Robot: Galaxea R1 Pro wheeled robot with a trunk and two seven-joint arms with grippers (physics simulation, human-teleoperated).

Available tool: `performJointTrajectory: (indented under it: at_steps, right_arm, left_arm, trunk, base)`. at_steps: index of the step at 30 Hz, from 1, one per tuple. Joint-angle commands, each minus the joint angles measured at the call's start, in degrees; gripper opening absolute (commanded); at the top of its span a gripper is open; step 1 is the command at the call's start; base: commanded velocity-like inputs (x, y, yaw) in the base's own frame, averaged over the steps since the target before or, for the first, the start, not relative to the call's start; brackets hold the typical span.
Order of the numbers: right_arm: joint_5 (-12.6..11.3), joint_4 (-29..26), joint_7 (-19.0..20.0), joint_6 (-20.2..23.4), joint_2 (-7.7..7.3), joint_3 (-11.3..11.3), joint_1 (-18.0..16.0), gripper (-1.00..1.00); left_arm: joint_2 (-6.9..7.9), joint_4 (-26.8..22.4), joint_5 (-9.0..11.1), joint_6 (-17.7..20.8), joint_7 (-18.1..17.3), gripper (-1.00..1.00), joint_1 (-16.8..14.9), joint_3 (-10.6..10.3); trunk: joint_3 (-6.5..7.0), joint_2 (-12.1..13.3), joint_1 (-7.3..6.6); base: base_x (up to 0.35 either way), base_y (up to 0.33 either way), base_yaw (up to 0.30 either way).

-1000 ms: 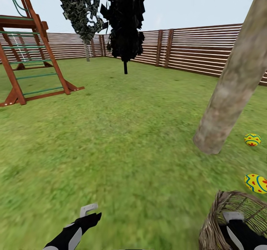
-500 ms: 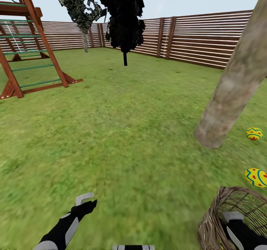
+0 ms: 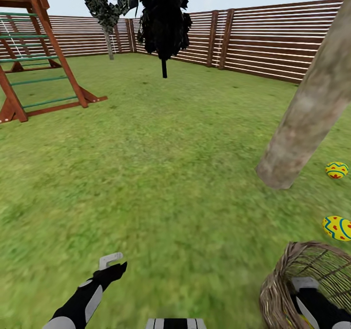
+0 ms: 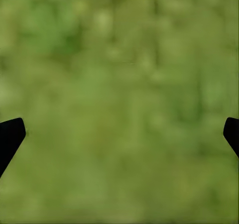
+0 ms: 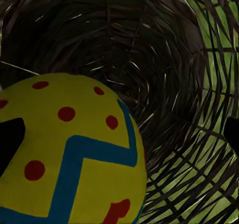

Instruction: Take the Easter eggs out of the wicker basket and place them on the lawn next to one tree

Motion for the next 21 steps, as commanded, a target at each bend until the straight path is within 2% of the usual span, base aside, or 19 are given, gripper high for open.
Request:
performJointTrajectory:
  at_steps: [1,3,5,13,21]
  right_arm:
    - [-0.8,0.4,-0.2,0.3,0.08,0.5,0.1,1.0]
    - [-0.8,0.5,-0.2,0.2,1.59,0.5,0.1,1.0]
    - [-0.8,0.5,-0.2,0.2,2.28,0.5,0.1,1.0]
    - [-0.8,0.4,-0.2,0.2,2.28,0.3,0.1,1.0]
    - [-1.2,0.3,-0.2,0.3,1.39,0.1,0.1,1.0]
  left_arm:
    - [0.01,0.0,0.3,0.3,-0.4,1.0,0.0,0.4]
    - [0.02,0.0,0.3,0.3,-0.4,1.0,0.0,1.0]
    - [0.01,0.0,0.3,0.3,-0.4,1.0,0.0,1.3]
    - [-0.19,0.4,0.4,0.3,-0.4,1.0,0.0,1.3]
    - [-0.34,0.5,0.4,0.3,-0.4,1.0,0.0,1.3]
  trunk:
    - [-0.05,0.0,0.0]
    - [-0.05,0.0,0.0]
    - [-0.05,0.0,0.0]
    - [-0.05,0.0,0.0]
    - [-0.05,0.0,0.0]
  base:
    - [0.0,0.0,0.0]
    - [0.0,0.0,0.0]
    - [0.0,0.0,0.0]
    - [0.0,0.0,0.0]
    - [0.0,0.0,0.0]
